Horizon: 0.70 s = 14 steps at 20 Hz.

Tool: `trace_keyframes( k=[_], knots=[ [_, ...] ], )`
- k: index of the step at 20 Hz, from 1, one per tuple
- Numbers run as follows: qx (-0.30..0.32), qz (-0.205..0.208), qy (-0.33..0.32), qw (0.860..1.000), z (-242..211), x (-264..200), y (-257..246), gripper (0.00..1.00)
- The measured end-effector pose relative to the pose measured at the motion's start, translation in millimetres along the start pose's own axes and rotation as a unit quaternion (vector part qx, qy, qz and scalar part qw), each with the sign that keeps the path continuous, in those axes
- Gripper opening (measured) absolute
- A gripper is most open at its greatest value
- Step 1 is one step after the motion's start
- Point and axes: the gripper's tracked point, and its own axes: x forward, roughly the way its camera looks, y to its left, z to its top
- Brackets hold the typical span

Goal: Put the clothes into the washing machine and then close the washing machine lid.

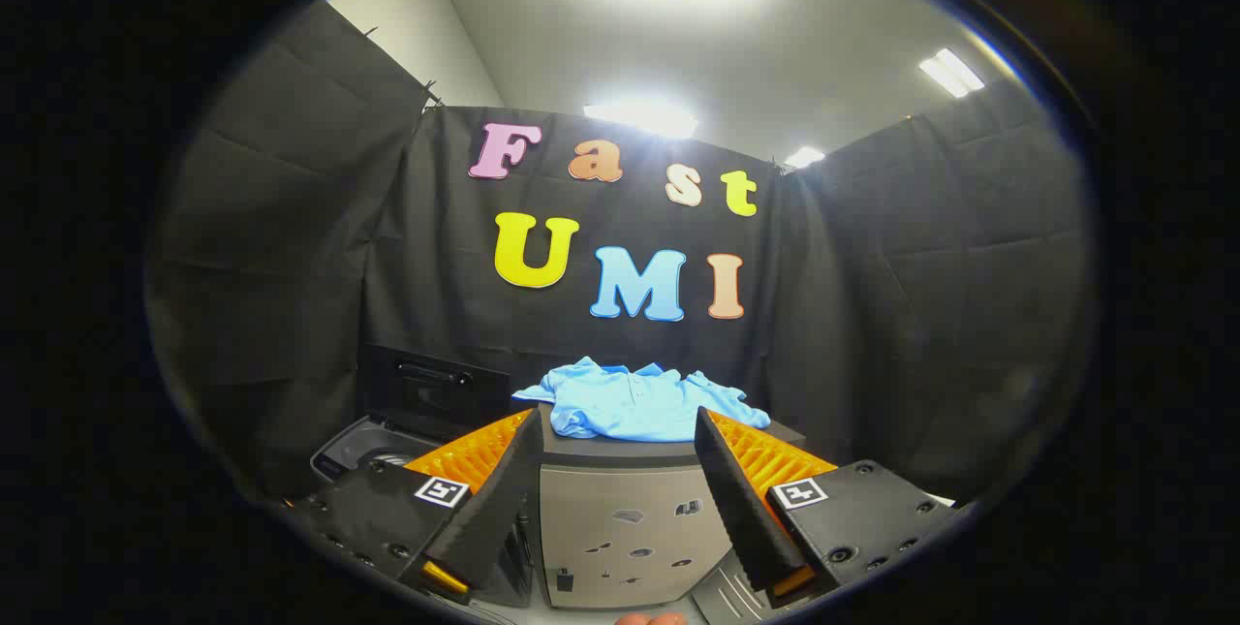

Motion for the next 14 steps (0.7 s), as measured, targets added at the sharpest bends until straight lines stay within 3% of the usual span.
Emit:
trace_keyframes(
  k=[14],
  knots=[
    [-0.007, -0.001, -0.004, 1.0, 1.0, 11.5, -0.8, 0.98]
  ],
)
